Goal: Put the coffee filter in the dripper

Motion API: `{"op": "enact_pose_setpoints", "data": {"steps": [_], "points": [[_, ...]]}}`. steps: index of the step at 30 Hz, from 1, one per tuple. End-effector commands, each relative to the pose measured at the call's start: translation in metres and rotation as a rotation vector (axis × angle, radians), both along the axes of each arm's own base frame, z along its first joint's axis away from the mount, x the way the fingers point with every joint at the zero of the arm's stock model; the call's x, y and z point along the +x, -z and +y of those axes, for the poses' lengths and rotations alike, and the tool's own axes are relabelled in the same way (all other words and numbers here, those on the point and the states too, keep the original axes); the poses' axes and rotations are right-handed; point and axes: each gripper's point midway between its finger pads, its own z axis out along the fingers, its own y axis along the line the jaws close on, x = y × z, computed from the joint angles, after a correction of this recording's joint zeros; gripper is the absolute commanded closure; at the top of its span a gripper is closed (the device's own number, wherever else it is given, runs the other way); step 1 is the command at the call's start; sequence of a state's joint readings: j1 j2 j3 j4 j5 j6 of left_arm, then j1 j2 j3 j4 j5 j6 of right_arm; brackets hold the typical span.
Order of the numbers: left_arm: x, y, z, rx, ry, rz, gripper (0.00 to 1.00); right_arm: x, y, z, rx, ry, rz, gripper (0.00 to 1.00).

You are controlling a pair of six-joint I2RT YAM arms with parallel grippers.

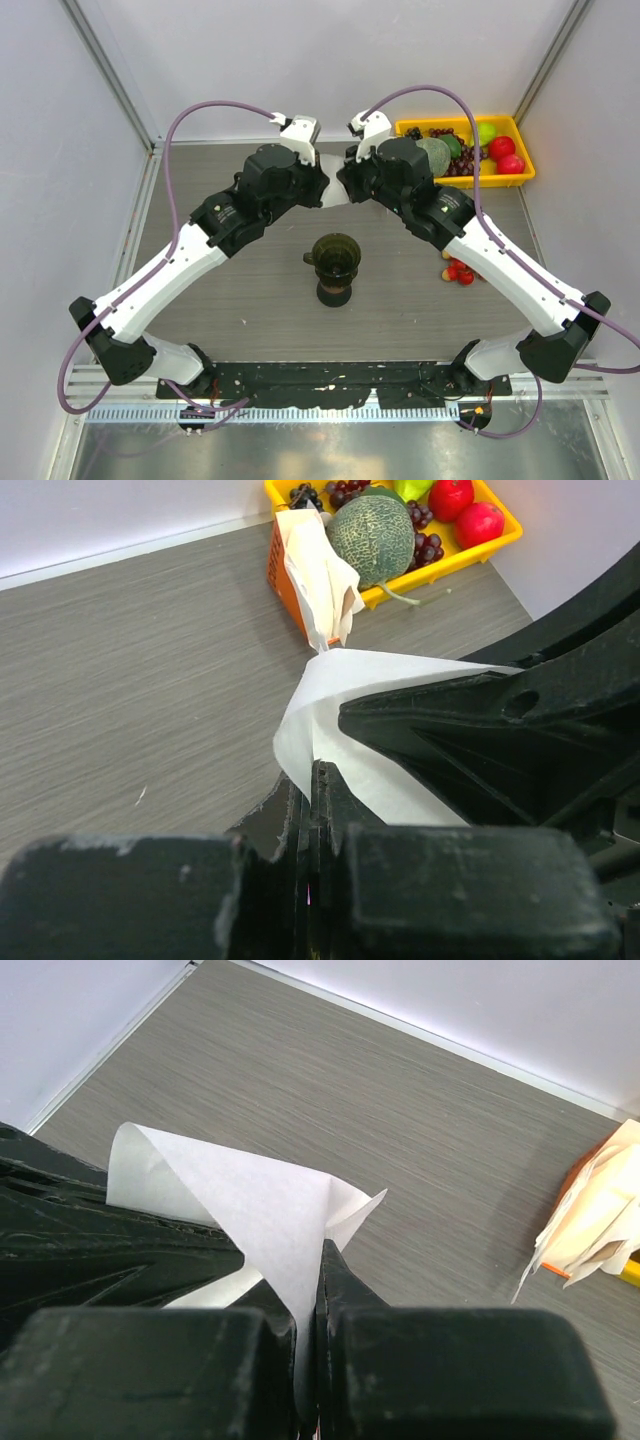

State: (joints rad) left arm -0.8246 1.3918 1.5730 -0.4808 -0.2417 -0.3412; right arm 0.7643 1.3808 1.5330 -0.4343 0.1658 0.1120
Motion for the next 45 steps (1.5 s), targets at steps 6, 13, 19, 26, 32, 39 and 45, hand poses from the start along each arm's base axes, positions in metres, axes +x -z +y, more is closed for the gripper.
{"op": "enact_pose_setpoints", "data": {"steps": [6, 13, 19, 26, 32, 39, 45], "points": [[-0.008, -0.027, -0.011, -0.088, 0.078, -0.033, 1.00, -0.011, -0.030, 0.010, 0.071, -0.096, -0.075, 0.95], [-0.009, -0.027, -0.002, -0.085, 0.071, -0.032, 1.00, -0.012, -0.040, 0.003, 0.063, -0.080, -0.098, 0.71], [-0.005, -0.023, 0.019, -0.067, 0.023, -0.034, 1.00, -0.019, -0.050, -0.013, -0.012, -0.092, -0.173, 0.33], [-0.006, -0.023, 0.035, -0.021, -0.009, -0.067, 1.00, -0.036, -0.064, -0.026, -0.083, -0.153, -0.247, 0.19], [-0.020, -0.032, 0.038, 0.010, 0.079, -0.108, 1.00, -0.064, -0.074, -0.036, -0.123, -0.248, -0.284, 0.04], [-0.077, -0.032, 0.037, 0.078, 0.375, -0.105, 0.95, -0.091, -0.078, -0.076, -0.194, -0.261, -0.330, 0.04], [-0.102, -0.002, 0.039, 0.212, 0.516, 0.075, 0.91, -0.094, -0.059, -0.098, -0.241, -0.273, -0.229, 0.04]]}}
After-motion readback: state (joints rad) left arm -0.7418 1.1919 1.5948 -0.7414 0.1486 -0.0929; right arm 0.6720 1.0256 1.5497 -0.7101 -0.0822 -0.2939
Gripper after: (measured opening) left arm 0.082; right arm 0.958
